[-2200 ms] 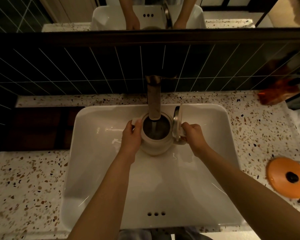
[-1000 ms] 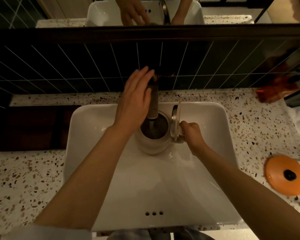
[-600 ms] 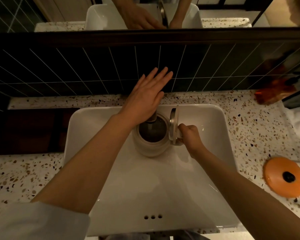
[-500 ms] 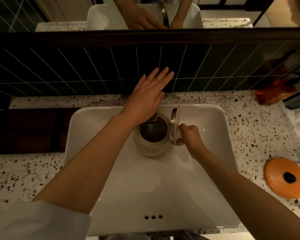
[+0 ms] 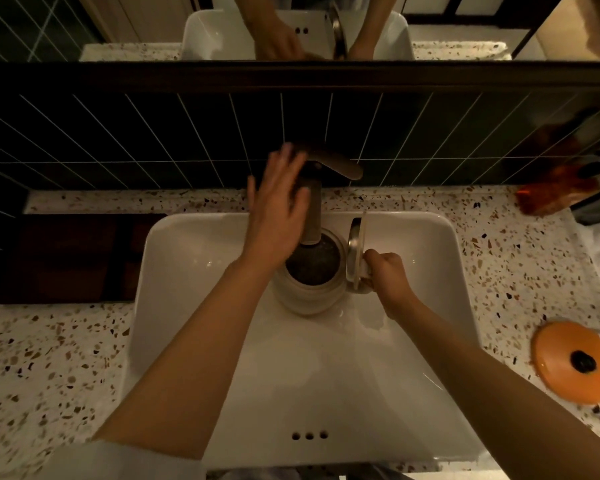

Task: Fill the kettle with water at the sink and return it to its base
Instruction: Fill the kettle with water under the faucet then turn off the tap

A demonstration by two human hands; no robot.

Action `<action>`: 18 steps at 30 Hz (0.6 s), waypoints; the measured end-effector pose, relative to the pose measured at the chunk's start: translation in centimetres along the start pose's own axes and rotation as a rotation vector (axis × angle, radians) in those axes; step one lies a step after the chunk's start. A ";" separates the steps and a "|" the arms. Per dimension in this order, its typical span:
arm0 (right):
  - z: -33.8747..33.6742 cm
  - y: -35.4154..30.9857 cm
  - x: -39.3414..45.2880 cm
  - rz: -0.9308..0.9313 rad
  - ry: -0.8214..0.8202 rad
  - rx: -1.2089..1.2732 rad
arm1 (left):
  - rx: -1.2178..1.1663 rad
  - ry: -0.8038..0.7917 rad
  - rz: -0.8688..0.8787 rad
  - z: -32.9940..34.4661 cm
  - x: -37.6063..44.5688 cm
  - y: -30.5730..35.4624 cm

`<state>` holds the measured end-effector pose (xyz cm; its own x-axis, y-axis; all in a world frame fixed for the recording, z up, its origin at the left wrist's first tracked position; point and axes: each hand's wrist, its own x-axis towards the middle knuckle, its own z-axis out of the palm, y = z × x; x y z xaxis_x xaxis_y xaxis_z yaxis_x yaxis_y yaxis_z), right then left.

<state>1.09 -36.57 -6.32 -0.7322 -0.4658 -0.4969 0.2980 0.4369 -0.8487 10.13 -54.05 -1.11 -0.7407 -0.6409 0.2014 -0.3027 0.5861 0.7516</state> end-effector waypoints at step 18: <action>0.3 -0.1 -1.8 0.007 -0.027 0.133 | -1.031 0.181 -1.108 2.2 -7.2 -1.2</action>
<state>2.58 -35.97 -5.42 -0.7137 -0.4840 -0.5063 0.3833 0.3352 -0.8607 14.51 -49.06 -4.79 -0.3245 -0.6062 -0.7261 -0.0443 -0.7571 0.6518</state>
